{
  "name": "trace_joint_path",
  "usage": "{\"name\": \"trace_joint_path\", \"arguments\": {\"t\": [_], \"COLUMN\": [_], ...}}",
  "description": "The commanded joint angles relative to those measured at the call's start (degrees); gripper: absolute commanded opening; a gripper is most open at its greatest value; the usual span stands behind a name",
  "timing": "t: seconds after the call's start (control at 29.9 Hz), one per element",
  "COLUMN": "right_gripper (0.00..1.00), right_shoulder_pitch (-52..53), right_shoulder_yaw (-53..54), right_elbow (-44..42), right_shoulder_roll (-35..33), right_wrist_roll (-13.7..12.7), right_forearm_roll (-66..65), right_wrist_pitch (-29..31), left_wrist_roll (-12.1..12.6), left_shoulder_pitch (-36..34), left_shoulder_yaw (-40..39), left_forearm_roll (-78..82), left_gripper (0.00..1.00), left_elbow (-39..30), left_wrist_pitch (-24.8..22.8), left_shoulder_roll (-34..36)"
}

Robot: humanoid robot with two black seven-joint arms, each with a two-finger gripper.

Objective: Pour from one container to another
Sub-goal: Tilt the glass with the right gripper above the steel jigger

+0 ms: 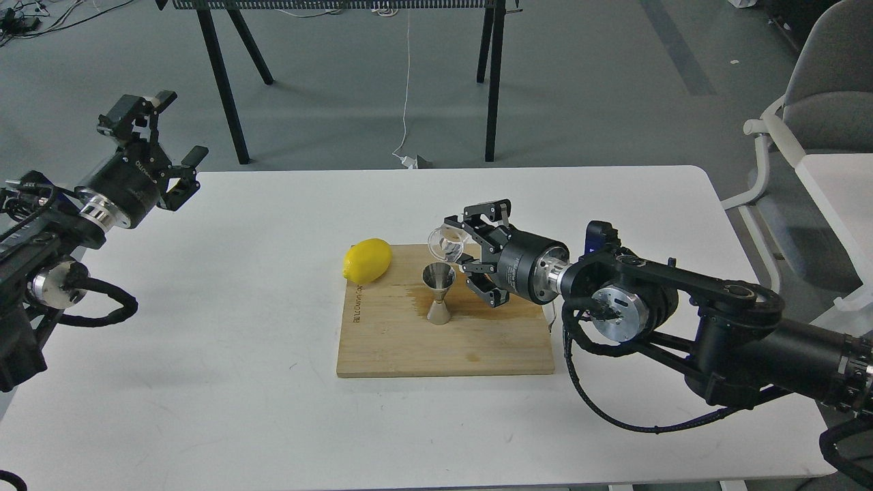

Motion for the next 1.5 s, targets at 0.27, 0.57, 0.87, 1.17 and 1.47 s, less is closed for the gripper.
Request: {"name": "trace_joint_path", "arguments": {"t": [0.27,0.57,0.87,1.17,1.47], "right_gripper": [0.46,0.46,0.46,0.46,0.46], "right_shoulder_pitch": [0.09,2.2,3.16,3.25,3.95], "right_shoulder_yaw": [-0.16,-3.06,-3.94,-4.03,-5.88], "right_elbow": [-0.08,-0.26,-0.26,-0.26,-0.26], "right_shoulder_roll": [-0.05,0.12,0.21,0.12,0.12], "right_wrist_roll": [-0.08,-0.08,-0.09,-0.17,-0.17], "right_forearm_roll": [-2.07,-2.69,-3.13,-4.63,-5.85], "right_wrist_pitch": [0.09,0.0,0.0,0.09,0.09], "left_wrist_roll": [0.0,0.0,0.0,0.0,0.0], "left_shoulder_pitch": [-0.02,-0.02,-0.02,-0.01,-0.02], "left_shoulder_yaw": [0.0,0.0,0.0,0.0,0.0], "left_forearm_roll": [0.0,0.0,0.0,0.0,0.0], "left_gripper": [1.0,1.0,1.0,1.0,1.0], "left_elbow": [0.02,0.02,0.02,0.02,0.02], "left_wrist_pitch": [0.0,0.0,0.0,0.0,0.0], "left_shoulder_roll": [0.01,-0.17,-0.17,-0.17,-0.26]}}
